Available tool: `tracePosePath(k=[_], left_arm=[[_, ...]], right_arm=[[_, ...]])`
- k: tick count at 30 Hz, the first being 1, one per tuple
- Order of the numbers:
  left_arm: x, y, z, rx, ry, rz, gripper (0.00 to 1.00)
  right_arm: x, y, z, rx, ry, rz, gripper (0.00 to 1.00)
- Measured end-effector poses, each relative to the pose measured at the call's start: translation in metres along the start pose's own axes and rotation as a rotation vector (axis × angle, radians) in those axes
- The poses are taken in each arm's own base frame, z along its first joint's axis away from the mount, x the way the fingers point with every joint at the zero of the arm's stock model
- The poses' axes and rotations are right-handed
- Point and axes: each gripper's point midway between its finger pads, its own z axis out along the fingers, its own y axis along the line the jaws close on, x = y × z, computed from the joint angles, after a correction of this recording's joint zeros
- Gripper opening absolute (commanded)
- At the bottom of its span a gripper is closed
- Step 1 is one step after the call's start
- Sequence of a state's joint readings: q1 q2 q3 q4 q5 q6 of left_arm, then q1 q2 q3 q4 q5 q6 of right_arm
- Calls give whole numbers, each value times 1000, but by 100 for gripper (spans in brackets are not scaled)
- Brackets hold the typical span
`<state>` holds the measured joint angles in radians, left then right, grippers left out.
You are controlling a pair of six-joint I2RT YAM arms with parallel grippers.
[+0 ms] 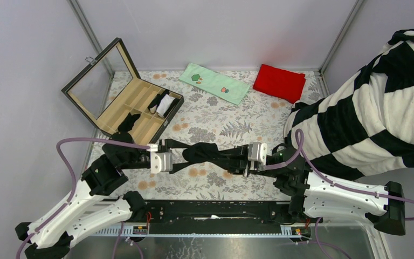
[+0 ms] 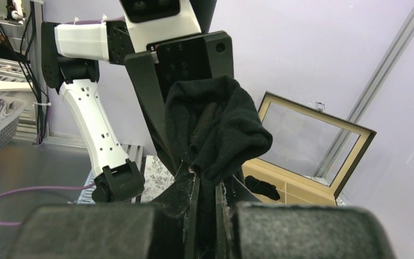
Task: Roll the underwear
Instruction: Move the storage box to the center of the board.
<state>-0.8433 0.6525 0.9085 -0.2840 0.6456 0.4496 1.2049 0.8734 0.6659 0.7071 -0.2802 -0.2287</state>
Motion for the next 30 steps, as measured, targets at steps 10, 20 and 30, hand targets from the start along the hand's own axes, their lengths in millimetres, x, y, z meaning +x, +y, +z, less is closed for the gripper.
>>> tracePosePath(k=[10,20,30], left_arm=[[-1,-3,2,19,-7,-20,0],[-2,1,1,-42,-49,-90,0],[-20,5,0,-75,-133,-109,0]], right_arm=[[-4,0,1,-2,-5,2,30],[-9,-2,1,5,-24,0,52],[-16,-3,3,9,-54,-1,57]])
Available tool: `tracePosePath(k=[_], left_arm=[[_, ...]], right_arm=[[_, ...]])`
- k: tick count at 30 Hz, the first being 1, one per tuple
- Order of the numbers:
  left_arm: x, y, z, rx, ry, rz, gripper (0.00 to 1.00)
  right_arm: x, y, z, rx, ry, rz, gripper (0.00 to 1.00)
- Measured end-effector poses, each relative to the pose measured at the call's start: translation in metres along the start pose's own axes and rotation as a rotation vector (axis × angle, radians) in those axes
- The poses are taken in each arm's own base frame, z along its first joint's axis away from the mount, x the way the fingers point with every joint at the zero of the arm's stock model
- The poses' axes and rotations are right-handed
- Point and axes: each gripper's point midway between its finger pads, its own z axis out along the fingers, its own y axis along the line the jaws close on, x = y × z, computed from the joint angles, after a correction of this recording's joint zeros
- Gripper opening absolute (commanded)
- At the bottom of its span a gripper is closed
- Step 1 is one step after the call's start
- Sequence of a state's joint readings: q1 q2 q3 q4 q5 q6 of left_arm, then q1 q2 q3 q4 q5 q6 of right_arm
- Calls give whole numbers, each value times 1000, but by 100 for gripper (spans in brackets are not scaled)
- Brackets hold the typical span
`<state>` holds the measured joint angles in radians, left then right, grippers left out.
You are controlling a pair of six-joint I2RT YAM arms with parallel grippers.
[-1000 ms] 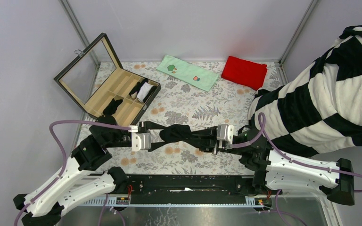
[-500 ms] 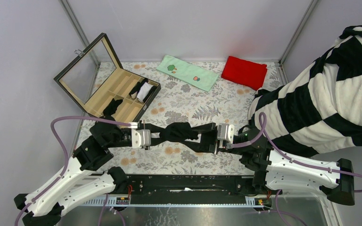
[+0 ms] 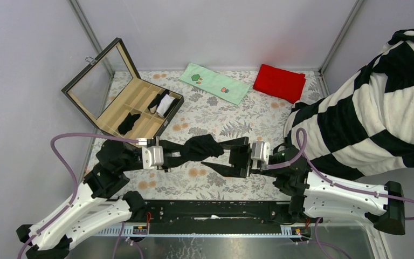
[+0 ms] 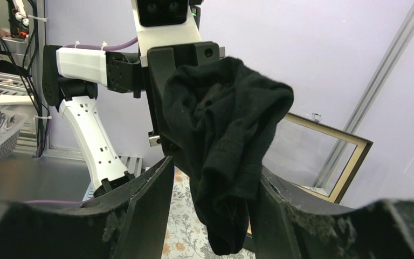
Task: Roll the underwear
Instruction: Move the storage box to the center of the board.
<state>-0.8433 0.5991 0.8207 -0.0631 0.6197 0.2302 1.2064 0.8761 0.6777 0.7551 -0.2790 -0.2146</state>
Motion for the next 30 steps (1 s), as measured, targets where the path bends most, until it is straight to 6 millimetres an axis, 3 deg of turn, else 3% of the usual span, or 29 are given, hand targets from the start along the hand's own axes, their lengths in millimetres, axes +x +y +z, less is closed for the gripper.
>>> tracePosePath(k=[7,18,25,27,30], left_arm=[[-8,2,1,-11,-36,-7,0],[-12,6,2,-33,-57,-15,0],[-11,7,2,-41,-58,-19,0],[-11,7,2,-42,-59,-21,0],[-11,9,2,-51,-59,-26,0]], right_arm=[[8,1,3,-3,14,9,56],[0,-1,8,6,-32,27,54],[-7,-4,9,23,-63,40,34],[-6,-6,10,35,-64,41,36],[-5,-8,11,45,-66,41,49]])
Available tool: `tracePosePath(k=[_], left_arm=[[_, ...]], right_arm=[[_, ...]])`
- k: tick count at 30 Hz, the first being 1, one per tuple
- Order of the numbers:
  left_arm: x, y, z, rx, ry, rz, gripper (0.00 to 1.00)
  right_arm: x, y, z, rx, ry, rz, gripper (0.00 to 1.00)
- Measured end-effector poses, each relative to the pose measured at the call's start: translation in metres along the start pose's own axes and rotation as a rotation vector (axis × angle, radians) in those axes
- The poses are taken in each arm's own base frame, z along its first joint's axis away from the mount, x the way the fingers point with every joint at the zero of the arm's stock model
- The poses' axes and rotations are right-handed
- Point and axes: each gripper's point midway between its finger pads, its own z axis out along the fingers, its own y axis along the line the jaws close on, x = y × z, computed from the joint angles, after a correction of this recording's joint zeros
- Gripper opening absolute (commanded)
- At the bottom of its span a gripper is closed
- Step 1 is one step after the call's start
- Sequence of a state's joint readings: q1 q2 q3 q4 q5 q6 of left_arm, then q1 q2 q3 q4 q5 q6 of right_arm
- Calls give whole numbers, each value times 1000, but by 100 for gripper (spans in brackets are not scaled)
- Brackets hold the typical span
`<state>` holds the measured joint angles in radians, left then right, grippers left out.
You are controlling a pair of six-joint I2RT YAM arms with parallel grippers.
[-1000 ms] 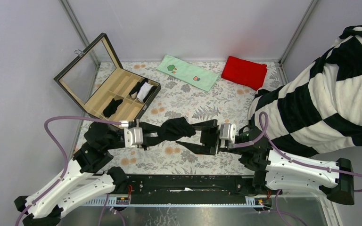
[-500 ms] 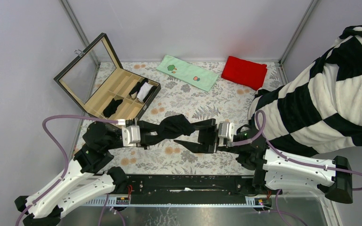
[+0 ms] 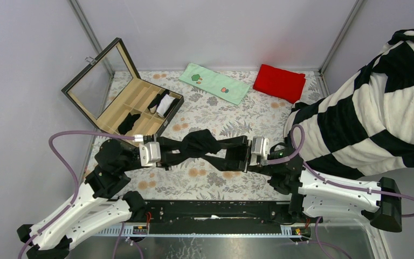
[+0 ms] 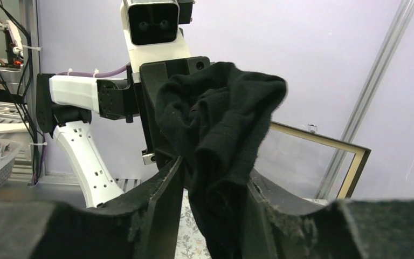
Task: Roll the underwear
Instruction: Move the storage box to the center of the board.
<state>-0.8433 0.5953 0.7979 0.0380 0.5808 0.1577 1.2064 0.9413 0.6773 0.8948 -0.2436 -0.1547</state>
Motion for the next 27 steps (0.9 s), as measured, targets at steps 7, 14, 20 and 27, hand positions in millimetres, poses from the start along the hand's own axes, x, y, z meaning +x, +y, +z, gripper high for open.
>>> tracePosePath(k=[7,14,20,27], left_arm=[[1,3,1,-17,5,-15,0],[1,4,0,-26,5,-20,43],[6,23,-2,-148,19,-79,98],[35,73,-21,-506,145,-250,99]], right_arm=[[8,-3,2,19,13,-2,31],[6,-10,2,55,5,-3,0],[23,-34,-3,210,87,37,0],[61,-167,-52,745,360,186,0]])
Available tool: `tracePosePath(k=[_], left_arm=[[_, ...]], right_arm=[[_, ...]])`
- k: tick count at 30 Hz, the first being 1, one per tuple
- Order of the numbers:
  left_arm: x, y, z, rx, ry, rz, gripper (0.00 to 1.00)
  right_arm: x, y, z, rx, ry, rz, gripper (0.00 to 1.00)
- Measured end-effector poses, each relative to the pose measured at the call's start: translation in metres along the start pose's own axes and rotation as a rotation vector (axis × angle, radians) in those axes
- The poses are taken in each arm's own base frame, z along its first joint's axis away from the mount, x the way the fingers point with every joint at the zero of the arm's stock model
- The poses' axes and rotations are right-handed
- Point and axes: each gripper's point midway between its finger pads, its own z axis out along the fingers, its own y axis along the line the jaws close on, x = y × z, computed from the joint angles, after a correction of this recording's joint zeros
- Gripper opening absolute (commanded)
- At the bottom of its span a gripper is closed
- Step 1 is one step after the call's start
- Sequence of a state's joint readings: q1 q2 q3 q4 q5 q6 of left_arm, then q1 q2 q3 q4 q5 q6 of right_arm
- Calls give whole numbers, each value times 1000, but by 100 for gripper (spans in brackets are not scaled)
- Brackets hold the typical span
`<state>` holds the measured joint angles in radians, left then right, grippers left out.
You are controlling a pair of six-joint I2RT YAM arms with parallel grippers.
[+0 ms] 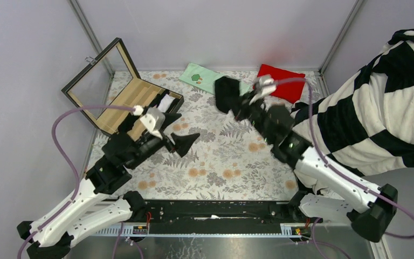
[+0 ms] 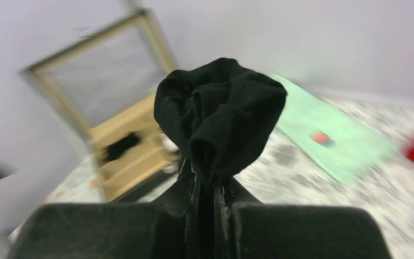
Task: Roll the underwear
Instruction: Move the storage box to the center of the board.
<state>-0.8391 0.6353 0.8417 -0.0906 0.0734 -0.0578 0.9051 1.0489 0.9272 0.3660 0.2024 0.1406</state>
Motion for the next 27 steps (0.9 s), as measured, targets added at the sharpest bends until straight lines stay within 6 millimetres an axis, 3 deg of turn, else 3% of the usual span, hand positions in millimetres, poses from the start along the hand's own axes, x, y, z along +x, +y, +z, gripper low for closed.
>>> tracePosePath(k=[3,4,5,7,9,12,15,18,22,27], left_arm=[[8,28,10,-157,90,-65,99],[12,43,14,-225,132,-89,98],[17,57,17,-278,166,-107,99],[31,103,21,-431,244,-152,99],[57,150,19,-576,328,-204,99],[112,194,4,-724,495,-267,99],[165,217,-7,-803,667,-294,99],[208,230,-18,-827,808,-315,99],[257,252,-43,-892,967,-348,99],[295,264,-67,-956,1108,-349,99]], right_arm=[[21,-93,9,266,135,82,0],[47,-126,5,353,235,132,0],[53,-131,3,366,257,143,0],[94,-152,-10,424,409,221,0],[126,-162,-25,475,526,281,0],[155,-158,-49,495,628,338,0],[164,-146,-71,474,658,382,0],[155,-132,-83,430,646,407,0],[127,-111,-92,346,584,436,0],[105,-92,-103,266,538,442,0]])
